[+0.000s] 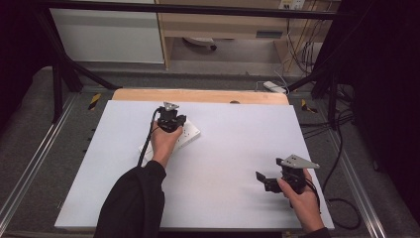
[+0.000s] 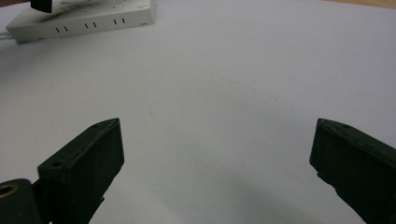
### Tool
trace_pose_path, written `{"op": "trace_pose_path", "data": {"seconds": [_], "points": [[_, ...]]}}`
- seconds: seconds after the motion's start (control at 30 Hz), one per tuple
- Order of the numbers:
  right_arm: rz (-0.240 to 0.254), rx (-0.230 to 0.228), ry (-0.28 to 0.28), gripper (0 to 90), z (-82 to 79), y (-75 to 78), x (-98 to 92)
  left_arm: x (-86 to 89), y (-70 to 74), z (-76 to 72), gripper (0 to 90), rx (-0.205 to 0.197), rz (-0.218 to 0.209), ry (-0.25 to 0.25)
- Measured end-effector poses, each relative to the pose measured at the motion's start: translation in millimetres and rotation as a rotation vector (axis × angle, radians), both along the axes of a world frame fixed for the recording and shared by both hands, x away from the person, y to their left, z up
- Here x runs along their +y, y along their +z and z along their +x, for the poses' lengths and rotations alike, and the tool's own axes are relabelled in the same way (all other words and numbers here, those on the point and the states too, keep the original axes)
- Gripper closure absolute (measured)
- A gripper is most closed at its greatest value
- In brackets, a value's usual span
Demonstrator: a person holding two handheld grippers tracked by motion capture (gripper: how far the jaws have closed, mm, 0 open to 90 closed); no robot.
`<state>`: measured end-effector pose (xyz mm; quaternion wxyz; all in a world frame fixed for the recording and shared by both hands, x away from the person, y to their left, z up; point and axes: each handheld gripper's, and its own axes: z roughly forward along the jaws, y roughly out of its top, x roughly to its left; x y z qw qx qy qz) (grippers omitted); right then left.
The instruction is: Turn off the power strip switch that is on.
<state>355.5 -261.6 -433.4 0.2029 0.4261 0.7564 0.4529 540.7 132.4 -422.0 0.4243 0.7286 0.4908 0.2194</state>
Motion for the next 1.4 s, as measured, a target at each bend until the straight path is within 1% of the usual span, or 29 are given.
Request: {"op": "trace_pose_path", "data": {"seconds": [0.2, 0.27, 0.37, 0.43, 0.5, 0.67, 0.7, 0.77, 0.87, 0.97, 1.07, 1.13, 1.3, 1.4], "points": [[0.004, 0.001, -0.002, 3.3, 0.1, 0.2, -0.4, 0.7, 1.7, 0.3, 72.9, -0.015, -0.013, 0.015], [0.004, 0.001, -0.002, 3.4, 0.1, 0.2, -0.4, 1.3, 2.2, 0.4, 68.4, -0.022, -0.007, 0.022], [0.004, 0.002, 0.0, 3.4, 0.1, 0.2, -0.3, 1.5, 2.5, 0.8, 59.9, -0.027, -0.007, 0.039], [0.004, 0.002, 0.0, 3.3, 0.1, 0.1, -0.3, 2.0, 2.4, 1.5, 51.8, -0.028, -0.013, 0.051], [0.003, 0.002, 0.001, 3.3, 0.2, 0.0, -0.3, 2.5, 2.6, 1.7, 47.9, -0.034, -0.008, 0.052], [0.005, 0.004, 0.001, 3.4, 0.4, -0.1, 0.0, 2.4, 2.4, 2.1, 38.2, -0.038, -0.018, 0.053], [0.004, 0.004, 0.001, 3.4, 0.5, -0.2, 0.1, 2.4, 2.4, 2.3, 35.2, -0.031, -0.019, 0.065], [0.001, 0.003, 0.002, 3.3, 0.6, -0.5, 0.1, 2.9, 2.2, 3.1, 22.9, -0.022, -0.027, 0.088], [0.002, 0.004, 0.002, 3.3, 0.5, -0.3, 0.1, 4.2, 1.9, 3.8, 17.9, -0.018, -0.034, 0.093], [0.001, 0.003, 0.001, 3.3, 0.7, -0.5, 0.2, 5.1, 2.6, 3.8, 12.1, -0.025, -0.036, 0.094], [0.0, 0.003, 0.002, 3.3, 0.9, -0.6, 0.3, 6.1, 3.8, 3.6, 9.9, -0.034, -0.043, 0.088], [0.0, 0.003, 0.003, 3.3, 0.9, -0.7, 0.4, 6.3, 4.2, 3.5, 7.1, -0.03, -0.051, 0.088], [-0.002, 0.008, 0.007, 3.3, 1.0, -1.3, 1.1, 4.5, 5.7, 1.3, 7.1, -0.017, -0.047, 0.075], [0.003, 0.003, 0.003, 3.3, 0.6, -0.5, 1.6, 4.0, 8.2, -0.5, 10.0, -0.032, -0.045, 0.065]]}}
